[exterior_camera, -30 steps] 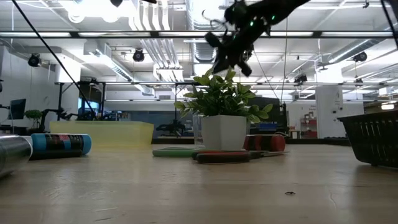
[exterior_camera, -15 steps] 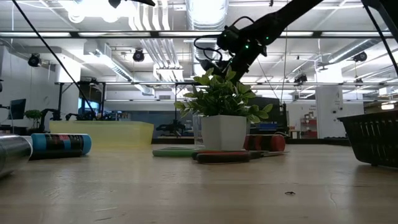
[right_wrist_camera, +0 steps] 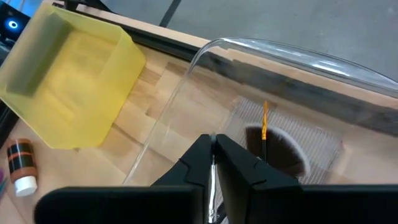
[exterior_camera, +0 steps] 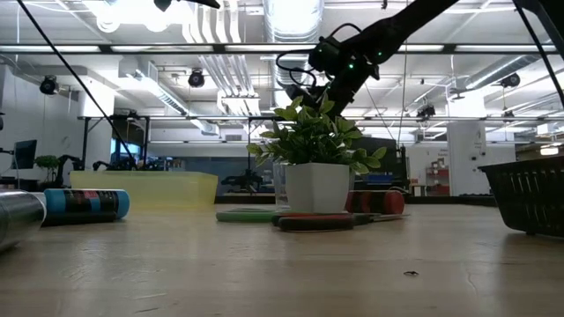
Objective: Pick & Place Paint Supplies
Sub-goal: Put the right eyeshadow brush into the transparent bin, then put the foundation brush into the transparent bin
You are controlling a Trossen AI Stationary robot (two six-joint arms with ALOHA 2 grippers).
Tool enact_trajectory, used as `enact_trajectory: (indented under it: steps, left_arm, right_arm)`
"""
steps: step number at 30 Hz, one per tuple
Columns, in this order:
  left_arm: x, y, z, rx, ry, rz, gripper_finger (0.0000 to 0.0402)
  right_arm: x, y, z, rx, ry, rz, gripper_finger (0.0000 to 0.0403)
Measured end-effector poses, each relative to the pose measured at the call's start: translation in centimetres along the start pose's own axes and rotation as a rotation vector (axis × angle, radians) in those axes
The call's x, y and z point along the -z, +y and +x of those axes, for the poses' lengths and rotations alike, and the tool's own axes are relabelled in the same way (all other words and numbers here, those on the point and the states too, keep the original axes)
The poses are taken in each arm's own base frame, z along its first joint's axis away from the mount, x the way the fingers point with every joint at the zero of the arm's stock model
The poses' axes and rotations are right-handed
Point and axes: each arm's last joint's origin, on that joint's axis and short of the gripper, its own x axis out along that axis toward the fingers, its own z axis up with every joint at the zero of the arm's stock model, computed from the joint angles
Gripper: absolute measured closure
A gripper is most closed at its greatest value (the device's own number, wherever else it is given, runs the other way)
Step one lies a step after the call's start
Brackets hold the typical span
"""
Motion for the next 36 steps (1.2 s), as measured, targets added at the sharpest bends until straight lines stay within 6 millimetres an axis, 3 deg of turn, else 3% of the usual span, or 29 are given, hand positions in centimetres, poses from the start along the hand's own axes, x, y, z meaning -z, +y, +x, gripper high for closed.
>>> enact_trajectory:
  steps: [10,15,21,29,36]
  left_arm:
    - [0.2,-0.1,0.0,0.04,0.035,0.024,0.0246]
    - [1.2,0.1,-0.1,0.105,0.18,0.076,0.0246]
    - [3.2,-0.8,-1.1,0.271,0.405,0.161,0.0246]
    - [8.5,-4.4,-6.5,0.424,0.768,0.298,0.0246]
    - [13.3,-6.7,-13.4,0.285,0.793,0.188,0.0246]
  right_arm:
    - [-0.3,0.3,-0.9,-0.023,-0.012,-0.047,0.0236]
    - [-1.0,0.9,-3.3,-0.058,-0.063,-0.072,0.0198]
    - [-1.7,1.6,-7.5,-0.116,-0.141,-0.097,0.0188]
    - [-1.3,1.9,-13.6,-0.198,-0.241,-0.091,0.0188]
    - [-0.3,1.4,-17.9,-0.211,-0.347,-0.066,0.0188]
